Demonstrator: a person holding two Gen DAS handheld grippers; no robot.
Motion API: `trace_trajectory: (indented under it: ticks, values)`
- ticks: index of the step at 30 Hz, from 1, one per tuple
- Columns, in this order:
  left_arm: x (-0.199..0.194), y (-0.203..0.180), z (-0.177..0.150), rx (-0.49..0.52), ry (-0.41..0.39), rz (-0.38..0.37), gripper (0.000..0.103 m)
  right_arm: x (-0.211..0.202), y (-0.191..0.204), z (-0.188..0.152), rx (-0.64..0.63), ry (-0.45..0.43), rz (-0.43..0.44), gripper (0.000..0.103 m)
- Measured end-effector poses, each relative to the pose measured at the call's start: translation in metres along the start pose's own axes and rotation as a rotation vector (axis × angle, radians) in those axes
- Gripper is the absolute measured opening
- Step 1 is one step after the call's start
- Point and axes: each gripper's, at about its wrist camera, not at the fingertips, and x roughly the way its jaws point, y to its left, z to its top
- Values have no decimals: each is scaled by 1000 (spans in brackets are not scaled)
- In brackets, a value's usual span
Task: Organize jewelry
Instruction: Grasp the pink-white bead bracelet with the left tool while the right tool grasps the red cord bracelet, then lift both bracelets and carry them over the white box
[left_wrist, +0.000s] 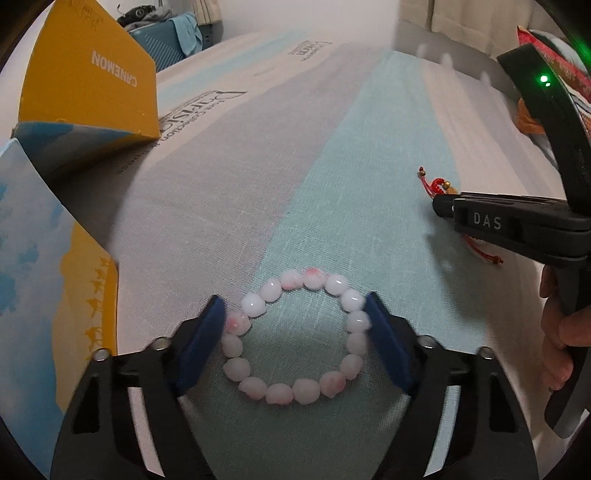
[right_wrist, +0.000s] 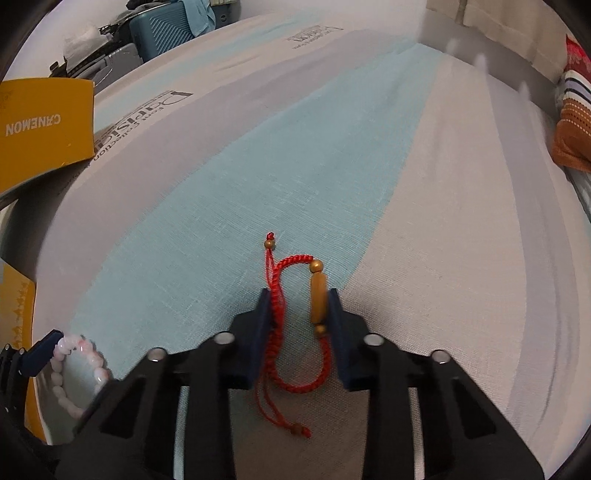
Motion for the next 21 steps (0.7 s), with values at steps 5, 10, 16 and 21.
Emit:
trace_trajectory:
  ticks: [5, 10, 16, 21]
  values:
    - [-3, 2, 0, -2, 2, 26, 46, -1, 4, -2, -5, -10, -3, 12]
    - [-7, 3, 1, -5, 0, 38, 24, -5, 3, -3, 3, -20, 0, 7]
    - [-10, 2, -1, 5, -12, 47, 20, -13, 1, -5, 15, -37, 13, 6]
    - [-15, 5, 3, -7, -3, 16, 20, -20, 4, -8, 23, -48, 24, 6]
